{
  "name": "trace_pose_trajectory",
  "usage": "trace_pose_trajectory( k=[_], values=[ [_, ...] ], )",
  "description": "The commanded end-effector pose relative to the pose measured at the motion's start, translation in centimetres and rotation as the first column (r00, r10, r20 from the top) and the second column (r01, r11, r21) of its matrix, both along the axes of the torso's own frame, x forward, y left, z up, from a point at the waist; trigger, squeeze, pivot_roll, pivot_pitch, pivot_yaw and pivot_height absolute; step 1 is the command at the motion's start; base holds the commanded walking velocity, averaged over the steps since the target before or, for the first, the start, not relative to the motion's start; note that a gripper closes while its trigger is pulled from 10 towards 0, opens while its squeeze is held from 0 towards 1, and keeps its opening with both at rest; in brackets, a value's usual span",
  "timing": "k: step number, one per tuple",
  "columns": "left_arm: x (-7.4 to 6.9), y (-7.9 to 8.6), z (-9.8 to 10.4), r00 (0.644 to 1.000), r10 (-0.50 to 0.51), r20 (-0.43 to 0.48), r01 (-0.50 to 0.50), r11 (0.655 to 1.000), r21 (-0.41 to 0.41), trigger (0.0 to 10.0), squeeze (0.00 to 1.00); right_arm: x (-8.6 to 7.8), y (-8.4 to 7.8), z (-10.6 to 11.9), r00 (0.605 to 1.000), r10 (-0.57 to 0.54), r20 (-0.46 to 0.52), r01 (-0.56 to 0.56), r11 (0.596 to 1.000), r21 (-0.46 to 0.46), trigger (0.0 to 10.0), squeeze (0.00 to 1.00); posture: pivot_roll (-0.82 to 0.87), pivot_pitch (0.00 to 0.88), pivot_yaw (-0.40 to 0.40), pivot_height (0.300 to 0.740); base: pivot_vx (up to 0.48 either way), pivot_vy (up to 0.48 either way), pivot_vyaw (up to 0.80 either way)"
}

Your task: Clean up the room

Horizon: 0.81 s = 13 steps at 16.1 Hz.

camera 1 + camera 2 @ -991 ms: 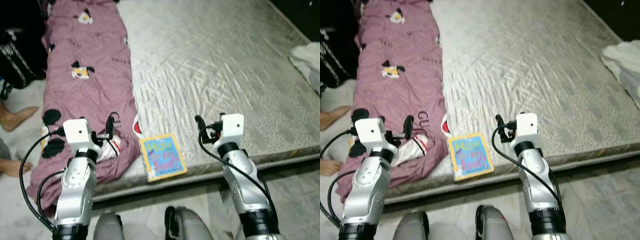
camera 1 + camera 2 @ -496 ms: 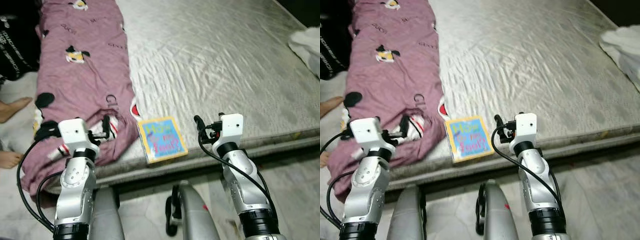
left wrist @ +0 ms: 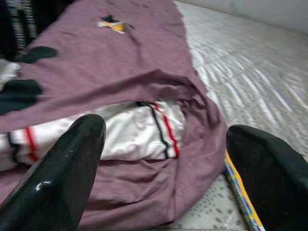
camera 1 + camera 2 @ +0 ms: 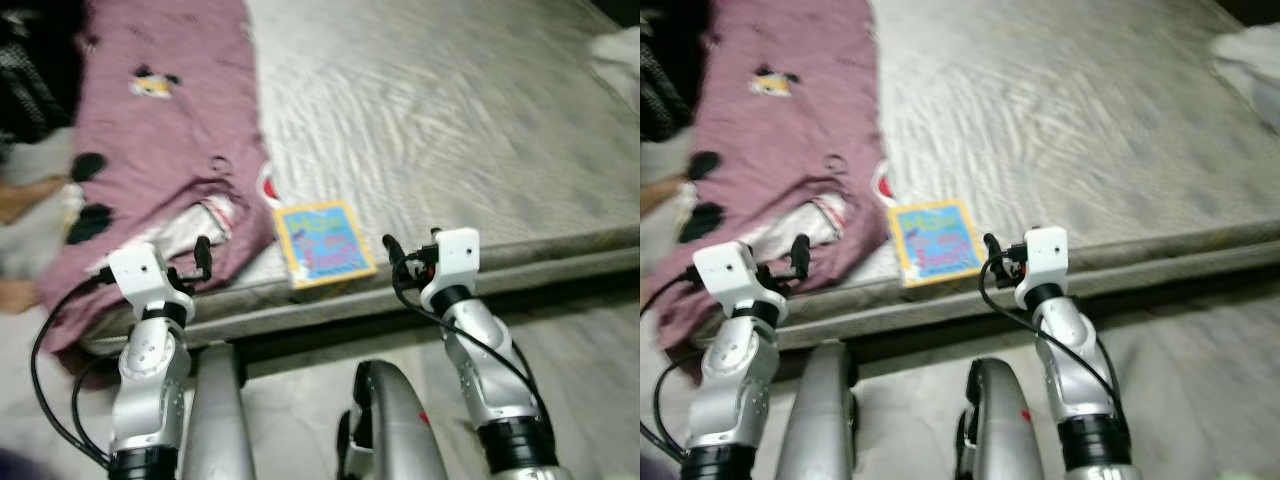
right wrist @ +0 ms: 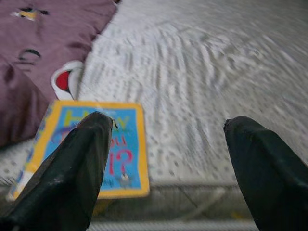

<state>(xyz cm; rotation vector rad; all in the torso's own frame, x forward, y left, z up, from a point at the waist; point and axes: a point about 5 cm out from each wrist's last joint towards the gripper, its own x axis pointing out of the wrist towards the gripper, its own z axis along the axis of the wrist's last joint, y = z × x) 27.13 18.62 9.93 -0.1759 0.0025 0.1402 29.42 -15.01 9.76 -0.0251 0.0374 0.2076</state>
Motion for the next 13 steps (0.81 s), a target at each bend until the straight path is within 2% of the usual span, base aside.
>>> trace_pose_trajectory(
  k=[1,8,13],
  values=[
    [-0.06,0.02,0.03,1.0,0.004,-0.005,-0.004,1.0,0.005,10.0,0.0,-0.21,-0.2,-0.29,1.0,0.0,-0.02,0.0,1.0,-0.002,10.0,0.0,0.03,0.218,-0.066,0.568,0.0,0.0,0.0],
    [-0.02,-0.18,0.26,1.0,-0.008,0.012,0.008,1.0,0.001,10.0,0.0,-0.12,-0.12,-0.36,1.0,0.006,-0.025,-0.006,1.0,0.0,10.0,0.0,0.03,0.218,-0.067,0.568,0.0,0.0,0.0],
    [0.09,-0.44,0.24,0.999,-0.032,0.015,0.032,0.999,-0.002,10.0,0.0,-0.11,-0.08,-0.37,1.0,0.011,-0.021,-0.011,1.0,-0.005,10.0,0.0,0.03,0.208,-0.066,0.568,0.286,0.0,0.0]
  ],
)
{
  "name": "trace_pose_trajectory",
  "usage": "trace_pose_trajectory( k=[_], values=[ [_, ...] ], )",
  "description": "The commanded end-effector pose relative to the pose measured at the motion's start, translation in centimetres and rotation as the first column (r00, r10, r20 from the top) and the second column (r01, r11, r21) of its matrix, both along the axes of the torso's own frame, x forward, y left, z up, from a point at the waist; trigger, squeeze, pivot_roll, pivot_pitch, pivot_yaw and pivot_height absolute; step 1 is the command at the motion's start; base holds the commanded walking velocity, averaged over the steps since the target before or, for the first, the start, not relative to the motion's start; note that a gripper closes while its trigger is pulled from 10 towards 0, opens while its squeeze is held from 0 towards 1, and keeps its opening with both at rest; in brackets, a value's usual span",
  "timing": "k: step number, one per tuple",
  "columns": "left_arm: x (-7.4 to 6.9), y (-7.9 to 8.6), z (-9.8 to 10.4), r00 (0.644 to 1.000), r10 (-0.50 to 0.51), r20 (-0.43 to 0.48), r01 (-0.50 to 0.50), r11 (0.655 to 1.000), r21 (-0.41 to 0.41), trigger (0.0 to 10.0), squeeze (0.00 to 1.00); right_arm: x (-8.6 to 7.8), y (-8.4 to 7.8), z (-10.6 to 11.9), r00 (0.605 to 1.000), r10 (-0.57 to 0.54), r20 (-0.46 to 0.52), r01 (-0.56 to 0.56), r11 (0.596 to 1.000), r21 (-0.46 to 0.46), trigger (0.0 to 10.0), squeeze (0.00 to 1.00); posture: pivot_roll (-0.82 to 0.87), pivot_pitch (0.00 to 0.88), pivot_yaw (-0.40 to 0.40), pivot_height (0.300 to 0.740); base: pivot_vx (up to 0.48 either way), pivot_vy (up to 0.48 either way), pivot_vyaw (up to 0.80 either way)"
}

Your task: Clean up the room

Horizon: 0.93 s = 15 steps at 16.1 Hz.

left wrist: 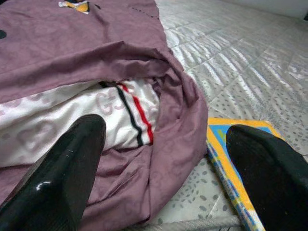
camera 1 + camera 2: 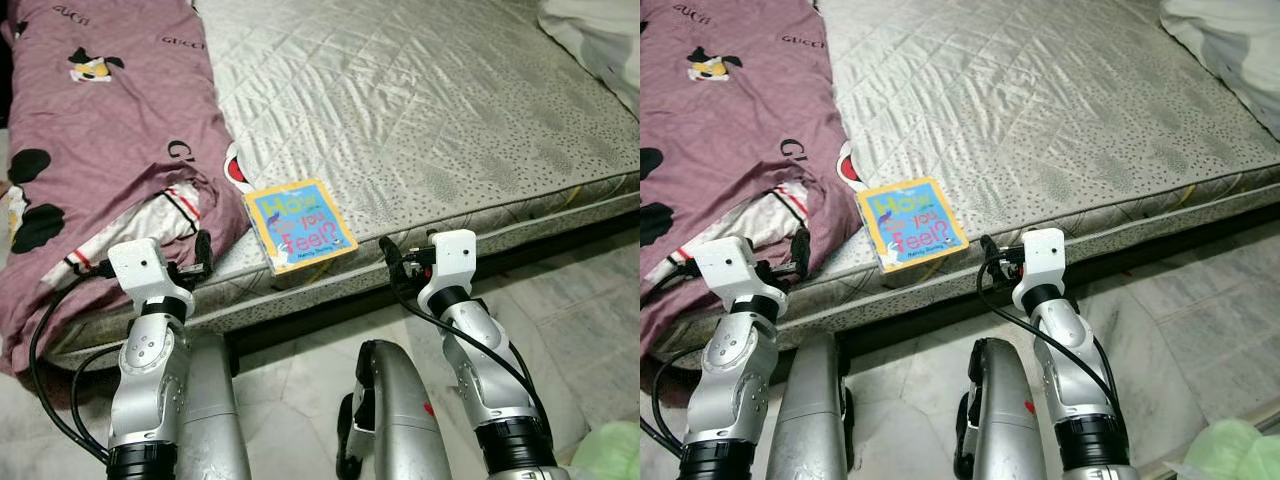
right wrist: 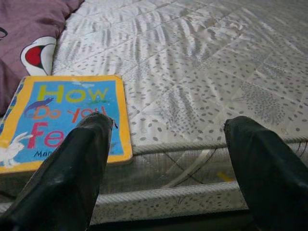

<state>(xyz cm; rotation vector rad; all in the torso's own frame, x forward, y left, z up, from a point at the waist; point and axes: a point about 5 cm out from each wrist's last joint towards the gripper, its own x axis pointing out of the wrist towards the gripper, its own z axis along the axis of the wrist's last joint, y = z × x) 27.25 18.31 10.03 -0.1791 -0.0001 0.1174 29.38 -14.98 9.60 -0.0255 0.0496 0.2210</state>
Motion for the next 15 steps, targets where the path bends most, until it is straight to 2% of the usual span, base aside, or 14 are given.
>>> trace_pose_trajectory(
  k=[1,6,9,11,15],
  values=[
    [-0.03,-0.14,0.12,1.0,-0.01,0.009,0.01,1.0,0.001,10.0,0.0,-0.07,-0.09,-0.2,1.0,-0.001,-0.007,0.001,1.0,-0.005,10.0,0.0,0.03,0.208,-0.066,0.568,0.274,0.0,0.0],
    [0.09,-0.35,0.04,1.0,-0.017,0.005,0.017,1.0,-0.005,10.0,0.0,-0.11,-0.05,-0.22,1.0,0.007,-0.005,-0.007,1.0,-0.008,10.0,0.0,0.03,0.203,-0.068,0.568,0.052,0.0,0.0],
    [0.35,-0.62,-0.01,1.0,-0.028,0.003,0.028,1.0,-0.01,10.0,0.0,-0.15,-0.1,-0.2,1.0,0.003,-0.004,-0.003,1.0,-0.006,10.0,0.0,0.02,0.204,-0.068,0.528,0.0,0.0,0.0],
    [0.55,-0.75,0.1,0.999,-0.032,0.006,0.032,0.999,-0.013,10.0,0.0,-0.13,-0.22,-0.16,1.0,-0.005,-0.005,0.005,1.0,-0.009,10.0,0.0,0.02,0.208,-0.071,0.523,0.0,0.0,0.0],
    [0.6,-0.88,0.17,0.999,-0.041,0.016,0.041,0.999,-0.015,10.0,0.0,-0.07,-0.21,-0.13,1.0,-0.003,-0.005,0.002,1.0,-0.009,10.0,0.0,0.02,0.212,-0.074,0.523,0.39,0.0,0.0]
  ],
)
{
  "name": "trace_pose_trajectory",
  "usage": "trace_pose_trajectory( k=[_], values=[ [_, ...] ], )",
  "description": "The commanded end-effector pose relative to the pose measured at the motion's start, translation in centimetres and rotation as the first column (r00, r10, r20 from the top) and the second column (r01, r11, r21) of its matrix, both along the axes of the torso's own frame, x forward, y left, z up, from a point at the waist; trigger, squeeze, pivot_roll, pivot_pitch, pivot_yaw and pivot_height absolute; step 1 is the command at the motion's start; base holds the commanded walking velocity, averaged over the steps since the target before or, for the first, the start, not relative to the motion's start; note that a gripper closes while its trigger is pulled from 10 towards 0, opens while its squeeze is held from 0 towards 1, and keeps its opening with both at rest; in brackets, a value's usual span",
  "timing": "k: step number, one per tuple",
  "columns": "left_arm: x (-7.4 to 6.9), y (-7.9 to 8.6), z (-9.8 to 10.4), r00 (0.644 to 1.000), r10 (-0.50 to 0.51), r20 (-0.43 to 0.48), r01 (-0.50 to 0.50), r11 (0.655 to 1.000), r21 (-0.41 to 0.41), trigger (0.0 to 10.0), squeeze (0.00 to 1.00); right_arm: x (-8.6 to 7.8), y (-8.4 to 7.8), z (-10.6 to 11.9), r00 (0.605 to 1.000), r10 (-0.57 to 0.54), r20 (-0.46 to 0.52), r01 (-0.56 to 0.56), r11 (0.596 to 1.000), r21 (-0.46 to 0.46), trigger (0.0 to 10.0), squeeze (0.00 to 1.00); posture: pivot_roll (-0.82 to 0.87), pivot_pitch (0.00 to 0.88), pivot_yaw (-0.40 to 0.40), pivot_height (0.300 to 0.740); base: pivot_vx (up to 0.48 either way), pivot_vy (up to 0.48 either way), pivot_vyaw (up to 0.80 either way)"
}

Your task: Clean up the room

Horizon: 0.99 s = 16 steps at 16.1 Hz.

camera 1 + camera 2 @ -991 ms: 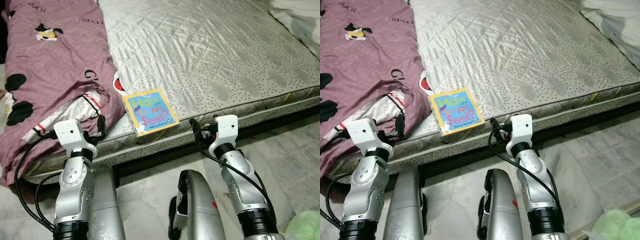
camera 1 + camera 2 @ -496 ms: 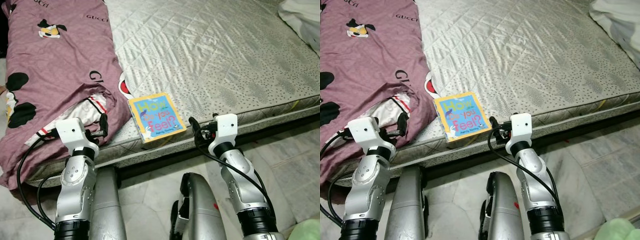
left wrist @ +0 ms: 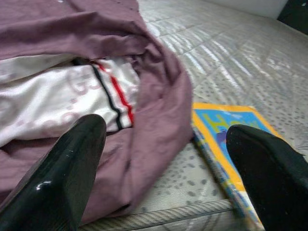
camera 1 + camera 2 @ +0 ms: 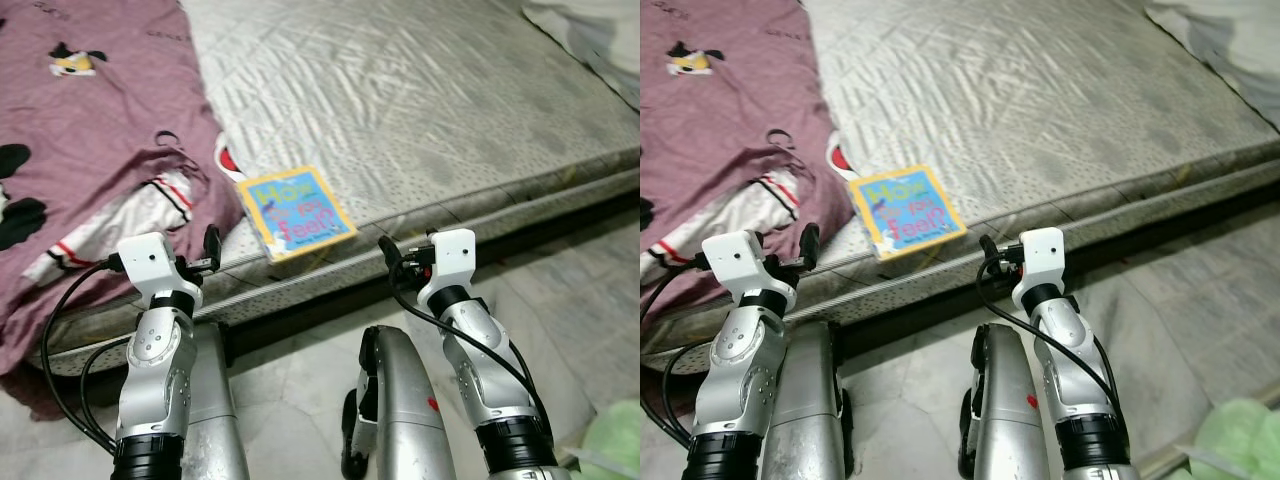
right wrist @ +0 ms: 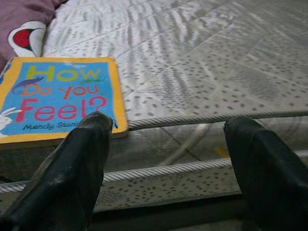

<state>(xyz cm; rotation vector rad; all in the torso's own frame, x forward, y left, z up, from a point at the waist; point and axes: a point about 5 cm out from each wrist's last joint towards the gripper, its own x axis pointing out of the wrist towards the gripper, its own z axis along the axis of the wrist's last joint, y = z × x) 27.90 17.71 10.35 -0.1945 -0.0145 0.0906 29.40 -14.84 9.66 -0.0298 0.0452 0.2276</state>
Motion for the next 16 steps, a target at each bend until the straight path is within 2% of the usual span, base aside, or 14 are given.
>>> trace_pose_trajectory(
  k=[1,6,12,16],
  values=[
    [0.0,-0.3,-0.1,1.0,-0.016,-0.001,0.016,1.0,-0.001,10.0,0.0,-0.1,-0.3,-0.2,1.0,-0.009,-0.01,0.009,1.0,-0.006,10.0,0.0,0.02,0.212,-0.074,0.523,0.42,0.0,0.0],
    [0.1,-0.4,-0.1,1.0,-0.017,0.0,0.017,1.0,-0.002,10.0,0.0,0.0,-0.4,-0.1,1.0,-0.013,-0.008,0.013,1.0,-0.007,10.0,0.0,0.02,0.212,-0.073,0.523,0.377,0.0,0.0],
    [0.6,-0.7,-0.3,0.999,-0.036,-0.01,0.036,0.999,-0.025,10.0,0.0,0.1,-0.3,-0.1,1.0,-0.016,-0.006,0.016,1.0,-0.009,10.0,0.0,0.01,0.209,-0.072,0.523,0.259,0.0,0.0],
    [1.5,-1.4,-0.8,0.998,-0.055,-0.038,0.053,0.997,-0.055,10.0,0.0,0.1,-0.5,0.0,1.0,-0.022,0.0,0.022,1.0,-0.019,10.0,0.0,-0.01,0.209,-0.072,0.523,0.0,0.0,0.0]
  ],
)
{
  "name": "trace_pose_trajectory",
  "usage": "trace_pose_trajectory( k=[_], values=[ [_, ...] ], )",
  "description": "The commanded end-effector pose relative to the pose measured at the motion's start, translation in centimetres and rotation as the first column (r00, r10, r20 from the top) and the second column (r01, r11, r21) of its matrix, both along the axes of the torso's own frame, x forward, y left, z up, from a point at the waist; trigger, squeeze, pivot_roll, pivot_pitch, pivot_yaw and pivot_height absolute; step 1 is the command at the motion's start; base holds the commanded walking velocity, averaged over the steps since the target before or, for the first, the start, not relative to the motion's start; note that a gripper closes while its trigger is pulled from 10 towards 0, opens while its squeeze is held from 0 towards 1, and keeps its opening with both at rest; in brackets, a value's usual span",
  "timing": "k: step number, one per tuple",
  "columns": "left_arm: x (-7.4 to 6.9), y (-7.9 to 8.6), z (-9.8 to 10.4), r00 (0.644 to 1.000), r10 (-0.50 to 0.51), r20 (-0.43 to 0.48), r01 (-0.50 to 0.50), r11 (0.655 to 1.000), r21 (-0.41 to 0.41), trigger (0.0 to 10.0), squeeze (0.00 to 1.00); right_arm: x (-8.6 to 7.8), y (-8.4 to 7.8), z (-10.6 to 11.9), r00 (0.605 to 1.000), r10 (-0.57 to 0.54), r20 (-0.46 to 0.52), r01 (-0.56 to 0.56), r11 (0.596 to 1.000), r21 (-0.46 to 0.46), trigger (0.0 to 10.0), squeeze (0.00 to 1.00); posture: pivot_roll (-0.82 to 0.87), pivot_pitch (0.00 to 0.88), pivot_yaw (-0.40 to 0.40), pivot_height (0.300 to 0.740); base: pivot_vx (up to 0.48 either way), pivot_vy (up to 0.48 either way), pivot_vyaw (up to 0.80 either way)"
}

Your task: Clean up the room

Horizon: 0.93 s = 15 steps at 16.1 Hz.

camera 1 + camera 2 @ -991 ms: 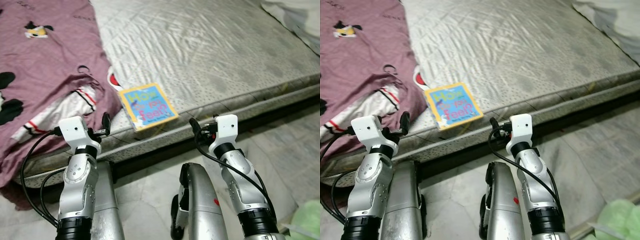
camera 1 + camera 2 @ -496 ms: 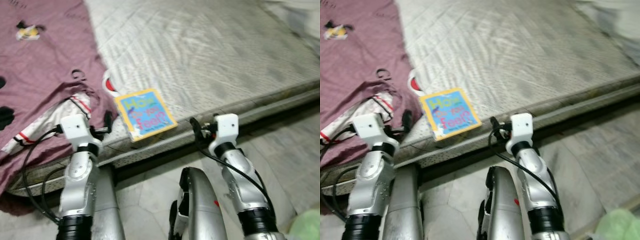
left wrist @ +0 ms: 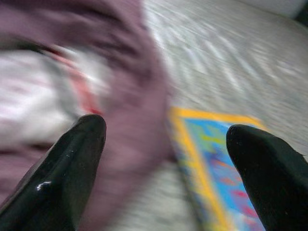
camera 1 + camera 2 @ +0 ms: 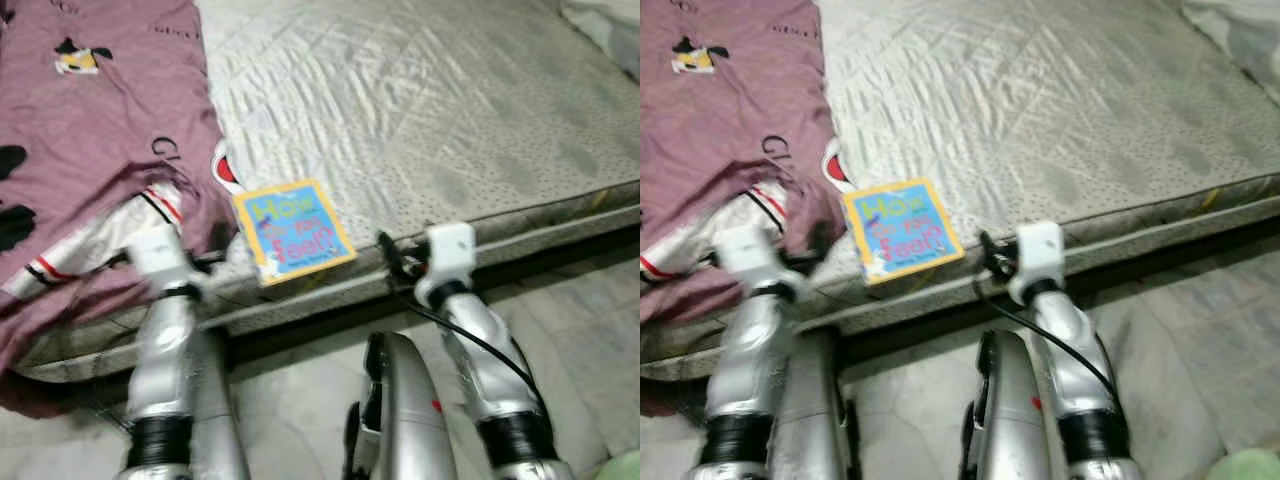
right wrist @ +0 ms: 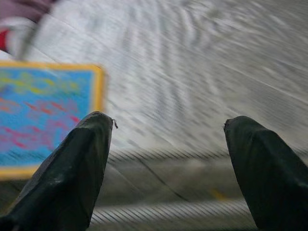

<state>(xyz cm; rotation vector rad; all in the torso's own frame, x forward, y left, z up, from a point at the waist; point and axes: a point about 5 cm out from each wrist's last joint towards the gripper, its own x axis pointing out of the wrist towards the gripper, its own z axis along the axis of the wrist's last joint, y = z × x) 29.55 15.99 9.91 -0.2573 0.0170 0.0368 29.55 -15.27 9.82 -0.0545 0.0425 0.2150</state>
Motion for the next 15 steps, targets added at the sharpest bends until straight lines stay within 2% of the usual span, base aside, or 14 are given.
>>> trace_pose_trajectory(
  k=[1,5,6,10,12,15],
  values=[
    [0.0,0.1,-0.6,1.0,-0.01,-0.024,0.01,1.0,0.002,10.0,0.0,-0.2,-0.1,-0.1,1.0,-0.013,-0.004,0.013,1.0,0.002,10.0,0.0,-0.02,0.211,-0.073,0.523,0.0,0.0,0.0],
    [0.8,-0.8,-1.9,0.994,-0.047,-0.103,0.044,0.999,-0.025,10.0,0.0,-0.7,-0.5,0.1,1.0,-0.017,0.008,0.017,1.0,-0.02,10.0,0.0,-0.05,0.221,-0.072,0.523,0.0,0.0,0.0],
    [1.1,-1.1,-2.4,0.989,-0.051,-0.136,0.046,0.998,-0.039,10.0,0.0,-1.0,-0.9,0.3,1.0,-0.024,0.014,0.024,0.999,-0.037,10.0,0.0,-0.07,0.224,-0.07,0.523,0.0,0.0,0.0],
    [1.8,-2.5,-3.3,0.981,-0.082,-0.173,0.07,0.995,-0.071,10.0,0.0,-2.1,-2.2,0.3,0.999,-0.052,0.013,0.053,0.996,-0.072,10.0,0.0,-0.12,0.216,-0.065,0.523,0.0,0.0,0.0],
    [2.5,-3.2,-4.0,0.974,-0.069,-0.216,0.038,0.989,-0.143,10.0,0.0,-2.4,-2.5,0.8,0.998,-0.054,0.02,0.056,0.995,-0.084,10.0,0.0,-0.14,0.206,-0.072,0.523,0.0,0.0,0.0],
    [2.0,-3.9,-5.4,0.96,-0.054,-0.274,-0.027,0.958,-0.285,10.0,0.0,-2.1,-2.6,1.3,0.999,-0.04,0.032,0.043,0.994,-0.103,10.0,0.0,-0.16,0.188,-0.088,0.523,0.0,0.0,0.0]
  ],
)
